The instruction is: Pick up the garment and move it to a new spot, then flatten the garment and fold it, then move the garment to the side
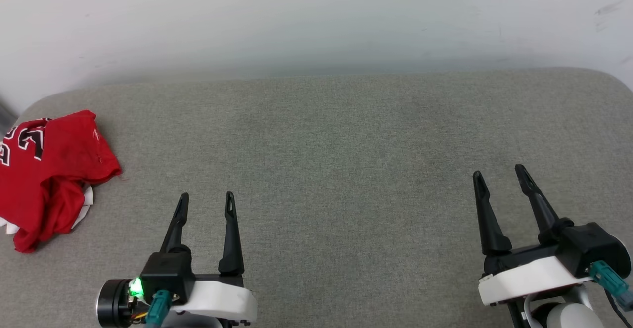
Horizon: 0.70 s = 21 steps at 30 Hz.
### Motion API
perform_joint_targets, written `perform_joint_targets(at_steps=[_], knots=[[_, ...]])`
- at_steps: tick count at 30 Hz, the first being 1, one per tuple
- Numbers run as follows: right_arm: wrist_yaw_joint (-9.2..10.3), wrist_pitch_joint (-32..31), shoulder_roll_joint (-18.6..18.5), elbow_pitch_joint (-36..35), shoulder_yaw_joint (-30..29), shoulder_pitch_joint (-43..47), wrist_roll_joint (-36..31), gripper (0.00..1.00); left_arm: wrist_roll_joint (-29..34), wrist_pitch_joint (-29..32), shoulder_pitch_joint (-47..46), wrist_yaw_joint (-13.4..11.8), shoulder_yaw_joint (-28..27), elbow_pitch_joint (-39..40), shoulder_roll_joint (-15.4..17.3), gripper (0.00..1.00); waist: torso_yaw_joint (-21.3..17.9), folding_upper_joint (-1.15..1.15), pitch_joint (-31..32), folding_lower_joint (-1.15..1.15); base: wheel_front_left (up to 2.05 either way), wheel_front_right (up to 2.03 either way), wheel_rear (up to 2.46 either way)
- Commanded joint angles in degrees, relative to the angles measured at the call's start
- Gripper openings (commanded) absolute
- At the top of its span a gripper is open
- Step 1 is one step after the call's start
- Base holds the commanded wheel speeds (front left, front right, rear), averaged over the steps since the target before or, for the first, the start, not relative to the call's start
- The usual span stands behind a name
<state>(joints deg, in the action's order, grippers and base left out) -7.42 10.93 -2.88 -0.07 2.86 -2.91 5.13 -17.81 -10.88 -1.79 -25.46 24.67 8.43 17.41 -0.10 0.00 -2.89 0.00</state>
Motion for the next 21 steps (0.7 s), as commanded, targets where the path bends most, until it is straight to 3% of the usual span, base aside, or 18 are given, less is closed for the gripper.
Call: perform_joint_targets(at_steps=[1, 5, 15, 21], knots=[[-0.10, 0.52, -0.01, -0.71, -0.07, -0.29, -0.54, 1.00, 0.03, -0.58, -0.57, 0.08, -0.22, 1.01, 0.02, 1.00, -0.01, 0.00, -0.03, 0.00, 0.00, 0.00, 0.00], [-0.11, 1.00, -0.01, -0.85, -0.37, 0.08, 0.29, 1.00, -1.49, -1.08, 1.09, 3.14, -3.33, 1.73, -1.58, 1.00, -0.06, 0.00, -0.06, 0.00, 0.00, 0.00, 0.00], [-0.07, 2.24, 0.01, -0.41, -0.79, 0.77, -1.45, 1.00, 1.45, -2.22, 4.82, 17.60, -13.28, -1.39, -7.92, 1.00, 0.00, 0.00, 0.02, 0.00, 0.00, 0.00, 0.00], [-0.06, 2.88, 0.01, -0.55, -1.03, 0.74, -3.10, 1.00, 6.22, -2.94, 5.69, 23.74, -17.84, -2.61, -11.26, 1.00, 0.13, 0.00, -0.08, 0.00, 0.00, 0.00, 0.00]])
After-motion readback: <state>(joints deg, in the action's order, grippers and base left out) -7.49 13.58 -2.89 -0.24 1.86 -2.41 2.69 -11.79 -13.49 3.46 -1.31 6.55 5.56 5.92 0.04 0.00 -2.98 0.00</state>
